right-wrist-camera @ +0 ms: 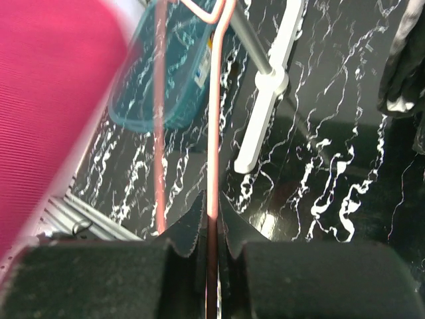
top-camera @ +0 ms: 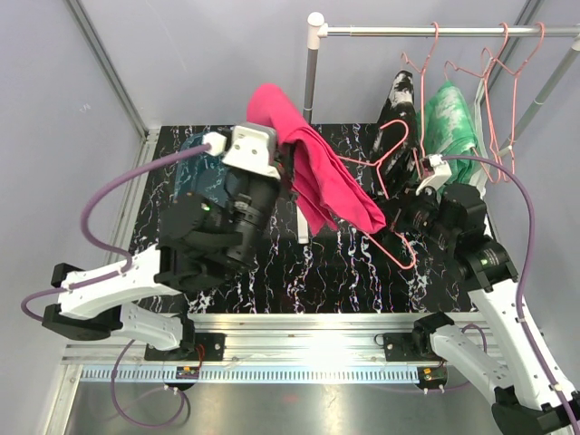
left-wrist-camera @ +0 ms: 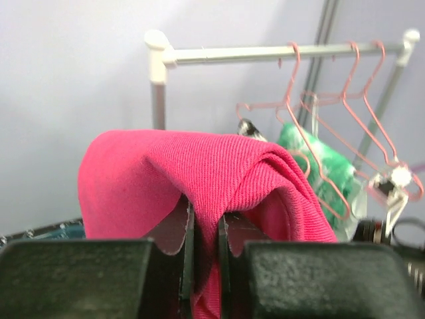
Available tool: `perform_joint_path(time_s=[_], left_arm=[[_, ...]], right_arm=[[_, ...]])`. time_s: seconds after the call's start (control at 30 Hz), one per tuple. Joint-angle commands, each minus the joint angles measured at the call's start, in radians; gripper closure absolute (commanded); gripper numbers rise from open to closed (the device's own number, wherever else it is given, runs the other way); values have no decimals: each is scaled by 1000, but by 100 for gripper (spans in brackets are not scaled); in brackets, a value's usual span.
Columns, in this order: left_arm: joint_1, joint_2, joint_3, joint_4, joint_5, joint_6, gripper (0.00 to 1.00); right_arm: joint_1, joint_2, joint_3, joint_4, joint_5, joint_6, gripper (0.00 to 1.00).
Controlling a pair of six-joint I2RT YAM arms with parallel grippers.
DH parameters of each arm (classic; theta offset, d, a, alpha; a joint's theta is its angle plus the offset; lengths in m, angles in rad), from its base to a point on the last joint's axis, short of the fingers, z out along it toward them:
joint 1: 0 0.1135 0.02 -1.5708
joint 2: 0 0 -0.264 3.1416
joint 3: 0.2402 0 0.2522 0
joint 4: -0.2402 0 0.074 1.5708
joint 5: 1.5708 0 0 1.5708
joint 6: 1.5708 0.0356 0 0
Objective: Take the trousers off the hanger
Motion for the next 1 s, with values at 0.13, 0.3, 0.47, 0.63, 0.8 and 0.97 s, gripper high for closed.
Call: perform_joint_path(time_s=[0.13, 0.3, 0.47, 0.63, 0.8, 0.97], left_arm=[[91, -28, 184, 155, -12, 199, 100], [321, -39, 221, -167, 0, -34, 100], [481, -63, 218, -386, 9, -176, 100], [639, -60, 214, -548, 38, -259, 100], [798, -86, 108, -626, 77, -295, 100], [917, -117, 25, -691, 97, -328, 100]], right_arm=[[4, 8, 4, 81, -49, -101, 100], [4, 27, 84, 30, -20, -173, 100], [4, 22, 156, -36, -3, -206, 100], [6, -24, 204, -88, -49, -206, 100], [4, -65, 248, -140, -66, -217, 100], [6, -93, 287, -211, -46, -235, 100]])
